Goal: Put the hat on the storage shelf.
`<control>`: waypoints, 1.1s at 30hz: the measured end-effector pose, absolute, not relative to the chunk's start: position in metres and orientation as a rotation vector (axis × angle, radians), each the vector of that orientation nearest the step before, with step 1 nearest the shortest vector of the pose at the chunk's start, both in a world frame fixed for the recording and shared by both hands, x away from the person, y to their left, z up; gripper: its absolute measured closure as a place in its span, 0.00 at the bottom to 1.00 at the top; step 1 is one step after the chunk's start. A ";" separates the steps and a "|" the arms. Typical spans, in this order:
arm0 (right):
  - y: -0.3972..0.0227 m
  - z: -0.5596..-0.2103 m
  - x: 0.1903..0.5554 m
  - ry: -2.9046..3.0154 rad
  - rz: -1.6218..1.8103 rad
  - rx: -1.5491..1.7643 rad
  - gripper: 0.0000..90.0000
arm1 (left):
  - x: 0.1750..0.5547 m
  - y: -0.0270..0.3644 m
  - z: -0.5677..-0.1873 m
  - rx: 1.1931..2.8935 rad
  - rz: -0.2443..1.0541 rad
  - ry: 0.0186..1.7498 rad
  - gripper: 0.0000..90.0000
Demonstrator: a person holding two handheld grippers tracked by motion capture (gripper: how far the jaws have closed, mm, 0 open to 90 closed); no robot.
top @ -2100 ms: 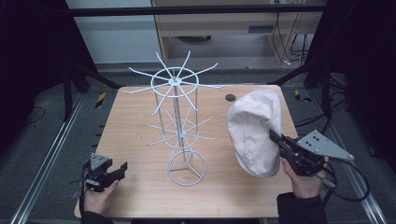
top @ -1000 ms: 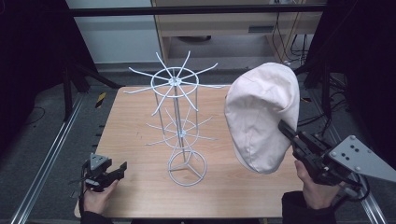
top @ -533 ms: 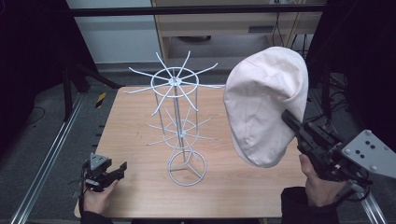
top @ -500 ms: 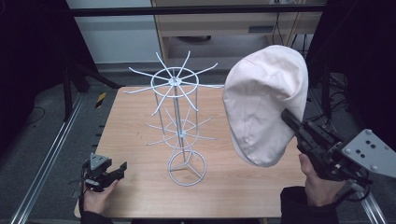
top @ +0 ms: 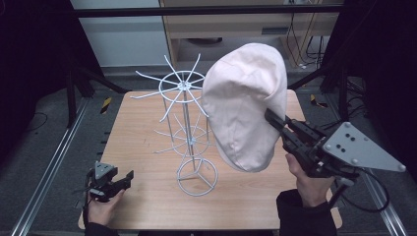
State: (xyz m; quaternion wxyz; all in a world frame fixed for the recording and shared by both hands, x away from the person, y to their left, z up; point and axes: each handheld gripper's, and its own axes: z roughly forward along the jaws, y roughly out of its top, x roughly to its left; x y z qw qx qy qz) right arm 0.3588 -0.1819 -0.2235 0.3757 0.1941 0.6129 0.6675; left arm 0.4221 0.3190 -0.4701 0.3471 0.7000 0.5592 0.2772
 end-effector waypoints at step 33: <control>-0.166 -0.291 0.369 1.846 1.701 0.553 0.95 | 0.424 0.317 -0.473 1.829 0.716 1.459 0.41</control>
